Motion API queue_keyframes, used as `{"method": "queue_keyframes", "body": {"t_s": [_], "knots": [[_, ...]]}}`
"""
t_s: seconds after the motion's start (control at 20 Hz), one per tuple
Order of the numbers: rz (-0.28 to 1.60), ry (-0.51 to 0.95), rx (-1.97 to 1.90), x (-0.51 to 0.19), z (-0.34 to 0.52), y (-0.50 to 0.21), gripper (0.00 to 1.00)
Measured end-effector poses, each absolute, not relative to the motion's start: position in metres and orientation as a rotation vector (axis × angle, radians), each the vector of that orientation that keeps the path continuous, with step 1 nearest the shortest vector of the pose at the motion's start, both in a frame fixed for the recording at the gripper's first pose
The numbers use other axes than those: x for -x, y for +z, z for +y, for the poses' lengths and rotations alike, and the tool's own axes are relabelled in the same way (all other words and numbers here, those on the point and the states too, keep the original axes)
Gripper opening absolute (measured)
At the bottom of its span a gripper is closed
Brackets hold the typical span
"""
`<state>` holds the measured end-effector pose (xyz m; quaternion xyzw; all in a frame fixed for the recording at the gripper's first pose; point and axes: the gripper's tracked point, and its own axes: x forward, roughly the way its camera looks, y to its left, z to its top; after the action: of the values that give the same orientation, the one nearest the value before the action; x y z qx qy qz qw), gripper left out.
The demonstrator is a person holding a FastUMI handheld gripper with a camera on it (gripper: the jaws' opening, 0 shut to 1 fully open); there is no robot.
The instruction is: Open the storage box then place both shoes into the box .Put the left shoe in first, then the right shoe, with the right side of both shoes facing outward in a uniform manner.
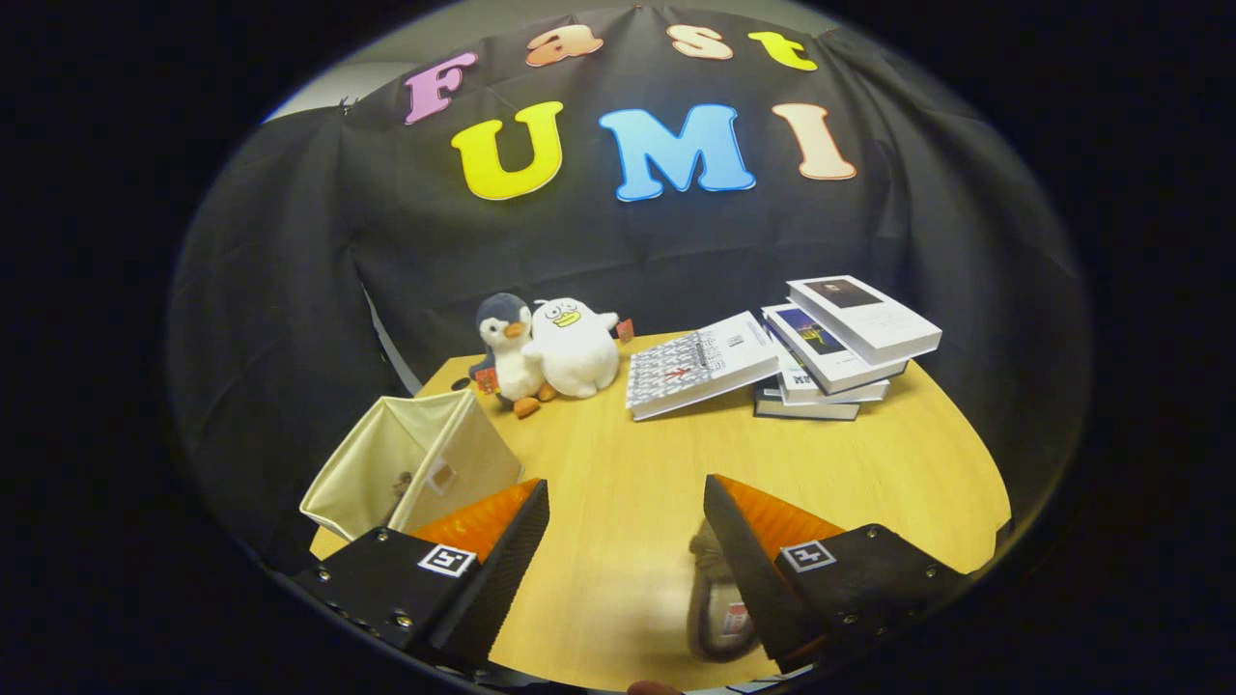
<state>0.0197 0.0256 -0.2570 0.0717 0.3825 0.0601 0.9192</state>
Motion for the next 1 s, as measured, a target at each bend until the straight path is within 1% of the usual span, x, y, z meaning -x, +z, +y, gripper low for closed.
{"method": "queue_keyframes", "body": {"t_s": [0.45,1.0], "knots": [[0.919,0.07,-0.054,0.016,-0.045,-0.324,0.99],[1.086,0.109,0.025,0.049,-0.07,-0.397,0.99]]}}
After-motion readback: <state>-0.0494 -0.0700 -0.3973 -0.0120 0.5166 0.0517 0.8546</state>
